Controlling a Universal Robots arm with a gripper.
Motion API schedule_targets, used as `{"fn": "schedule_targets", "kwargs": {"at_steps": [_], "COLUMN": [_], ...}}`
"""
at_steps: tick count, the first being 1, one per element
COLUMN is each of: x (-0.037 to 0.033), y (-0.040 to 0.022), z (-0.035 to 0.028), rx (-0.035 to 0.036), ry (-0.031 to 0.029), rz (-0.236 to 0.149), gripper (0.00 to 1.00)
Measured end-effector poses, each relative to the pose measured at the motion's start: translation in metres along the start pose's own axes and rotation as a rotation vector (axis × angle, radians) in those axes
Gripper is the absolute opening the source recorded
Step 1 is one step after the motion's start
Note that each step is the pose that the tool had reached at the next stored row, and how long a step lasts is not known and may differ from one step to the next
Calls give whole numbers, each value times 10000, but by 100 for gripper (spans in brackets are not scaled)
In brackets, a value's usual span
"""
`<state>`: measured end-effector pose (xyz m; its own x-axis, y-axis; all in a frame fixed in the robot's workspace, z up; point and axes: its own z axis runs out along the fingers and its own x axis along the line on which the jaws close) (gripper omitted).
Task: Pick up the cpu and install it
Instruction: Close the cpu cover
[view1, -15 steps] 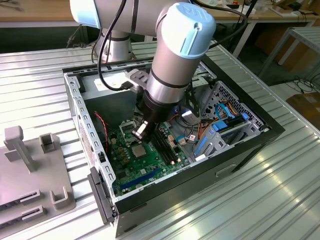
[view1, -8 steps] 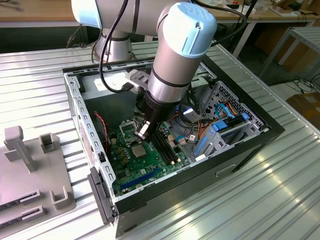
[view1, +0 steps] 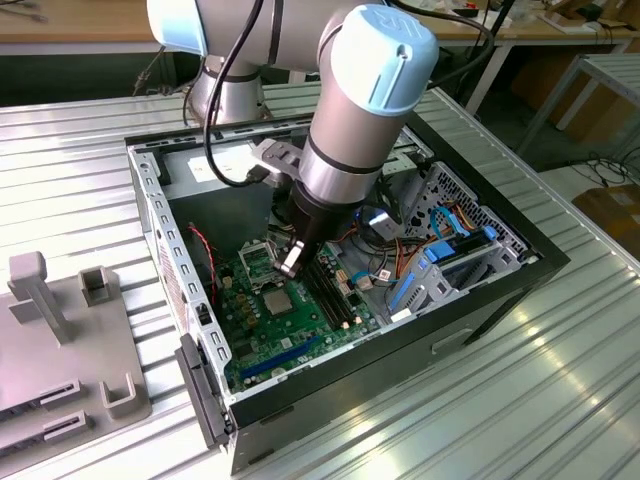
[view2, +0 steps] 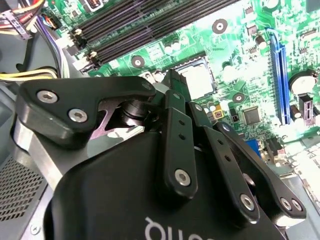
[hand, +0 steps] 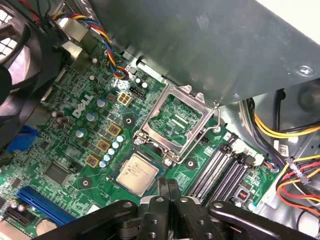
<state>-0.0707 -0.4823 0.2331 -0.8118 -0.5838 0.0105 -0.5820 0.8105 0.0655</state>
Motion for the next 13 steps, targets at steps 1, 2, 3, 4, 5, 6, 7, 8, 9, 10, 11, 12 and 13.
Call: {"fn": "schedule_targets", "kwargs": {"at_steps": [1,2,3,4,5,6,7,8,9,10,11,12,13], "x": [-8,-15,-21,-26,-30,-34,-38,-43,-46,-49,-57,-58,-58], "y": [4,9,14,19,24,30,36,43,47,52,62,63,64], "z": [1,0,0,-1,-3,-6,-10,-19,-21,-22,-21,-21,-21], "rx": [0,1,2,3,3,5,5,8,8,9,11,13,16], "ry": [-1,-2,-3,-3,-5,-6,-8,-9,-10,-9,1,13,30], "rz": [-2,-4,-6,-6,-6,-6,-7,-17,-23,-37,-195,-395,-665], "gripper": [11,11,11,11,11,11,11,11,11,11,11,11,11]}}
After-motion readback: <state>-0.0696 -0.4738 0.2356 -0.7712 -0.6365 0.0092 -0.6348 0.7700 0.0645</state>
